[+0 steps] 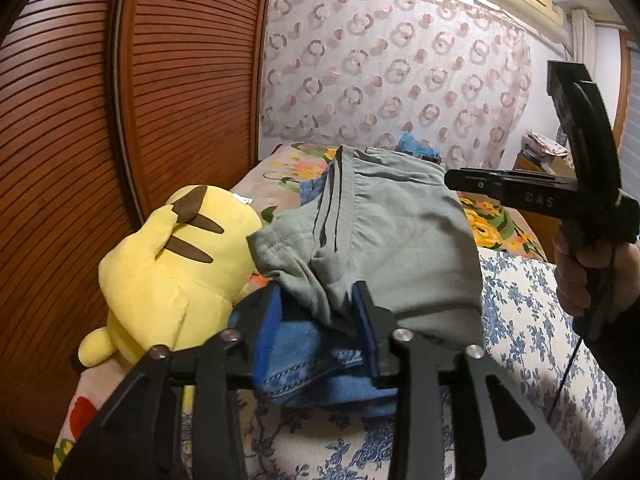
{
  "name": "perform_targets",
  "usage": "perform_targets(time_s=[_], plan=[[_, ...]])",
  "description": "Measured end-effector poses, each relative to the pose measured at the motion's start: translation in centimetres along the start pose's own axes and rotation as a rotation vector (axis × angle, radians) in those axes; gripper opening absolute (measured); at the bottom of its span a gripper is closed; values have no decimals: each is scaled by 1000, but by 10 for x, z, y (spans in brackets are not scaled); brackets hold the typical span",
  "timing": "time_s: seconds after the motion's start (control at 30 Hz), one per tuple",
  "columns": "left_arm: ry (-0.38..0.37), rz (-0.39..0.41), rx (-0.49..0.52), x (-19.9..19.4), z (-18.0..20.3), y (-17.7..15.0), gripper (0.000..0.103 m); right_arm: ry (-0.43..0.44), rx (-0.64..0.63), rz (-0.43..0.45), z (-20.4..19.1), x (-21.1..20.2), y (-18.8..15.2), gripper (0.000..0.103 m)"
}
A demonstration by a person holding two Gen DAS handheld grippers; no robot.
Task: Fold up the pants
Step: 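Lower the bundle onto the denim stack and open both grippers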
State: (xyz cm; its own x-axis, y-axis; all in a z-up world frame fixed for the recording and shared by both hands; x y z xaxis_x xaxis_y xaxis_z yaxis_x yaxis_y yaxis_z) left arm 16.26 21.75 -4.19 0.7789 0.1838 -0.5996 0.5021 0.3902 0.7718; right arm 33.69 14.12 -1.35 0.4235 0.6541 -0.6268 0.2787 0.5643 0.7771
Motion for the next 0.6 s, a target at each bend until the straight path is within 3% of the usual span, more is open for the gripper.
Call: perform_targets(time_s=[0.1, 0.23, 0.43, 0.6], plan=[[-6, 4, 2, -8, -2, -1, 44, 0, -4, 10, -9, -9, -5, 27], [-18, 14, 11, -19, -2, -4, 59, -8, -2, 20, -15, -20, -9, 30], [-41, 4, 57, -35, 9, -13, 61, -28, 16, 48, -23, -48, -20, 35], [-62, 4, 87, -51, 20, -20, 63, -42, 37, 63, -31, -73, -37, 52]])
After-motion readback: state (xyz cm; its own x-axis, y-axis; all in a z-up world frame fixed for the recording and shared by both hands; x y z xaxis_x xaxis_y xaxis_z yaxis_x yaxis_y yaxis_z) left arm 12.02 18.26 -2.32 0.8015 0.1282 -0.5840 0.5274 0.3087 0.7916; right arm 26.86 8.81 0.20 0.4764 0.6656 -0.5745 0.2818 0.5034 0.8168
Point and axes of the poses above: each gripper's, at about its wrist camera, not at the fingertips, and x roughly the way its jaws point, z to its right, y to its top, the point moved 1 cm from there along x, roughly the way its jaws point, and after that the axes turned 6 degrees about -x, right-handed, at the moved point
